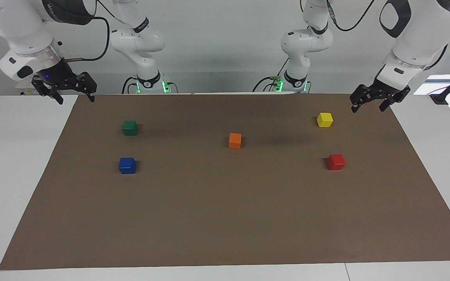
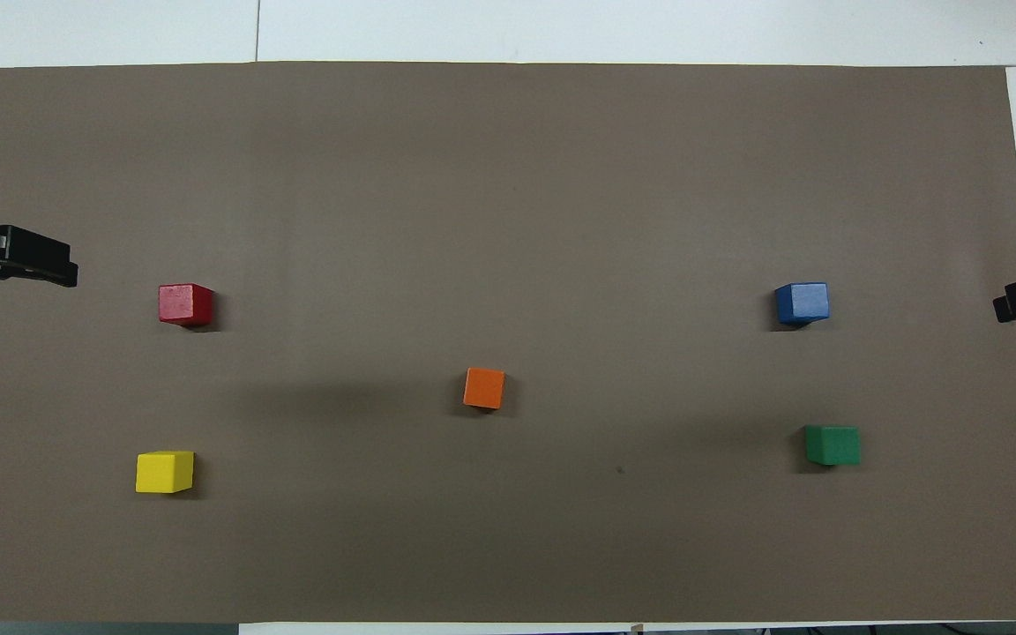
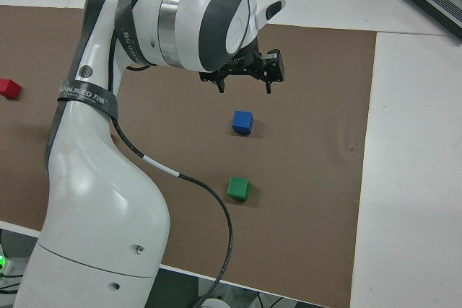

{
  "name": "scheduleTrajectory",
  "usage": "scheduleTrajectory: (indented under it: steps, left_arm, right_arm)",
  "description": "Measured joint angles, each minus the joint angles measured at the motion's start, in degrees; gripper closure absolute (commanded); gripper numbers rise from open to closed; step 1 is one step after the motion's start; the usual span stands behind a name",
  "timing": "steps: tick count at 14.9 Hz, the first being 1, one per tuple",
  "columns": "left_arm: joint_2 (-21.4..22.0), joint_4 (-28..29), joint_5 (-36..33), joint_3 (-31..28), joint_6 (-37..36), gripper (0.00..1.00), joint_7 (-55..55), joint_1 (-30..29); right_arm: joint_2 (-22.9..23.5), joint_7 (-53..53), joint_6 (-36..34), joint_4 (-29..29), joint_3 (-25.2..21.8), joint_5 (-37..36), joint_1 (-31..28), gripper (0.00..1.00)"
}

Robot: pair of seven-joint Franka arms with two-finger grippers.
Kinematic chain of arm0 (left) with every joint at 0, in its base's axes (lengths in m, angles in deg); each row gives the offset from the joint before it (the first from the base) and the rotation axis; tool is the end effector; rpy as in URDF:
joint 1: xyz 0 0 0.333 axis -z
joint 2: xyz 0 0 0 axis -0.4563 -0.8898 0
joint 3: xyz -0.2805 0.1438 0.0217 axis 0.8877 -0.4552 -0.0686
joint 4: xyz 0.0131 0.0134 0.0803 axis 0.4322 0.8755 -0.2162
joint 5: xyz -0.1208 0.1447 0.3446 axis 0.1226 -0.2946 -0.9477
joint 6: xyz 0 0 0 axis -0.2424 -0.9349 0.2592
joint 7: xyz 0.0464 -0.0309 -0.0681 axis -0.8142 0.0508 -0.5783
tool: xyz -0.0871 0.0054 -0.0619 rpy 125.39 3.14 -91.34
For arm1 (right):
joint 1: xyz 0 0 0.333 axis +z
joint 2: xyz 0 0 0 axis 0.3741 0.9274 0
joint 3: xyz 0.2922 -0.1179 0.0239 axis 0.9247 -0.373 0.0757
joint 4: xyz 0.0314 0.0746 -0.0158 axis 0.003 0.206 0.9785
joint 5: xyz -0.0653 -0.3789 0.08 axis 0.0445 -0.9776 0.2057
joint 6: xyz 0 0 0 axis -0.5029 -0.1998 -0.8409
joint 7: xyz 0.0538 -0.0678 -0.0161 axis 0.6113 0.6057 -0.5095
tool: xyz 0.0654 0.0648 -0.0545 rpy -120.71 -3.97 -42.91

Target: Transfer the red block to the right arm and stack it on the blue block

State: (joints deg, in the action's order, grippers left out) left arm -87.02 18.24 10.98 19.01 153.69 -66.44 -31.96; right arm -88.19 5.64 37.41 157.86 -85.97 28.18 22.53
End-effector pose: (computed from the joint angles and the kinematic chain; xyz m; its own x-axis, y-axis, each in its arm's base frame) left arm 0.5577 -0.0145 0.6118 0.9982 -0.0500 -0.0331 -0.0503 -0.9987 -0.0096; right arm 0.5275 -0.0652 0.6189 0.9927 0.0808 -0.0891 0.0820 -0.9966 0.0102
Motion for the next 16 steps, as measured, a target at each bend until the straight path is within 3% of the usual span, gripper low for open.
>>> scheduleTrajectory:
  steps: [9, 16]
  left_arm:
    - [0.03, 0.58, -0.02, -0.25, 1.33, 0.00, 0.01, -0.08]
    - [-0.03, 18.24, -0.05, -0.85, 22.30, 0.00, 0.01, -0.43]
  right_arm:
    - [0.00, 0.00, 0.00, 0.00, 0.00, 0.00, 0.00, 0.00]
    - [0.00, 0.00, -0.09, 0.36, -0.40, 0.00, -0.64, 0.00]
